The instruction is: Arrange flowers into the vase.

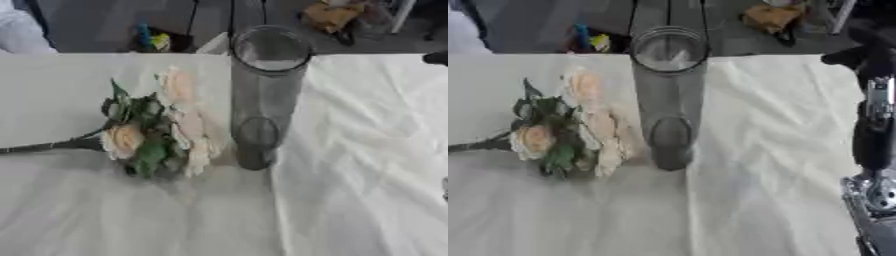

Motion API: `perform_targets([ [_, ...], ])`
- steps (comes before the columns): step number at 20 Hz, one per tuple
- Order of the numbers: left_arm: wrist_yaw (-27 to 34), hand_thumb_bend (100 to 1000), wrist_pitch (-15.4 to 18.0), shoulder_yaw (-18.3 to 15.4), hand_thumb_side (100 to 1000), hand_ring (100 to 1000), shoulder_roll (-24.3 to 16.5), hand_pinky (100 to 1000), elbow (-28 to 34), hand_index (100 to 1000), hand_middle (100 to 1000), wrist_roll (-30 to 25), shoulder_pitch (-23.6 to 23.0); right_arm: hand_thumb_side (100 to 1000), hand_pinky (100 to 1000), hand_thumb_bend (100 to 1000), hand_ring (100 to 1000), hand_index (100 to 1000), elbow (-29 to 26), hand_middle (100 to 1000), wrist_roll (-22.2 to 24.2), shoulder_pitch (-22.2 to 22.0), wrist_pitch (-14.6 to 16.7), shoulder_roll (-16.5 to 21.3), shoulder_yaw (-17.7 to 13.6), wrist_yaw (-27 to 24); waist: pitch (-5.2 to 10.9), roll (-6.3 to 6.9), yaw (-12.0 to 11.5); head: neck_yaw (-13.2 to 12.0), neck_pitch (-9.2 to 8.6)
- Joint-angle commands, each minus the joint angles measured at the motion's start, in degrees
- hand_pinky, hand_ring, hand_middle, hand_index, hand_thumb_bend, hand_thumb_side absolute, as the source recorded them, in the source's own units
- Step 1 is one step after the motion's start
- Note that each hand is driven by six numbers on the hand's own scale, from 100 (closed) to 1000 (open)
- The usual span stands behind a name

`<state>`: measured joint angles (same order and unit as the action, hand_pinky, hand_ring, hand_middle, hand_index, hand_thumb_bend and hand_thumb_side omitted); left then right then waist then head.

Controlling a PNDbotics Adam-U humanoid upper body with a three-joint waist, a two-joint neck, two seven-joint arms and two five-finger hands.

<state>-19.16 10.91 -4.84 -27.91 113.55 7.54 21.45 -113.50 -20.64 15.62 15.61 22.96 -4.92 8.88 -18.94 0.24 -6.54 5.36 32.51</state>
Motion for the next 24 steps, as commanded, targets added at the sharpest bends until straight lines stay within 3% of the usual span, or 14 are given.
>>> perform_targets([
  [1, -2.6, 166, -2.3, -0.9, 887, 745, -5.7, 618, 1.0, 931, 788, -2.0, 1.0, 1000, 773, 100, 643, 813, -1.1, 536, 0.3, 0.6, 0.1, 1.2, -0.3, -0.2, -0.02, 1.0, 0.3, -0.4, -0.29],
  [5, -5.8, 222, -5.5, -0.2, 926, 764, -10.8, 645, 0.3, 953, 787, -5.1, 1.6, 1000, 773, 100, 643, 814, -1.1, 535, 0.4, 0.6, 0.1, 1.4, -0.1, -0.2, -0.06, 1.15, 1.0, -1.1, -1.35],
  [8, -8.2, 384, -7.9, 1.8, 983, 779, -14.7, 676, -2.5, 973, 780, -7.5, 3.0, 1000, 774, 100, 643, 814, -1.1, 534, 0.8, 0.7, 0.0, 1.4, 0.1, -0.4, -0.05, 1.19, 1.4, -1.5, -2.22],
  [11, -10.5, 378, -8.9, 4.0, 989, 788, -18.5, 702, -6.0, 984, 797, -9.9, 4.5, 1000, 775, 100, 644, 814, -1.1, 534, 1.1, 0.8, 0.0, 1.5, 0.3, -0.5, -0.06, 1.23, 1.7, -1.7, -3.04],
  [12, -11.3, 385, -8.9, 4.4, 990, 789, -19.8, 705, -7.3, 988, 803, -10.7, 5.0, 1000, 775, 100, 644, 814, -1.1, 534, 1.2, 0.8, 0.0, 1.6, 0.4, -0.6, -0.06, 1.24, 1.9, -1.8, -3.2],
  [16, -14.4, 616, -7.8, 6.1, 936, 818, -24.6, 786, -12.1, 995, 828, -13.8, 6.5, 1000, 776, 100, 645, 815, -1.1, 533, 1.6, 1.0, 0.0, 1.5, 0.7, -0.8, -0.14, 1.29, 2.4, -2.1, -3.87],
  [20, -17.7, 685, -6.3, 7.6, 866, 825, -26.2, 800, -17.4, 998, 833, -17.0, 8.8, 1000, 776, 100, 645, 815, -1.1, 532, 1.9, 1.0, 0.0, 1.5, 1.0, -1.0, -0.12, 1.4, 2.6, -2.3, -4.27],
  [24, -21.0, 700, -5.1, 9.9, 804, 826, -26.0, 800, -20.8, 1000, 836, -20.4, 11.3, 1000, 777, 100, 646, 815, -1.1, 532, 2.2, 1.1, 0.0, 1.4, 1.2, -1.3, -0.05, 1.49, 2.8, -2.5, -4.61],
])
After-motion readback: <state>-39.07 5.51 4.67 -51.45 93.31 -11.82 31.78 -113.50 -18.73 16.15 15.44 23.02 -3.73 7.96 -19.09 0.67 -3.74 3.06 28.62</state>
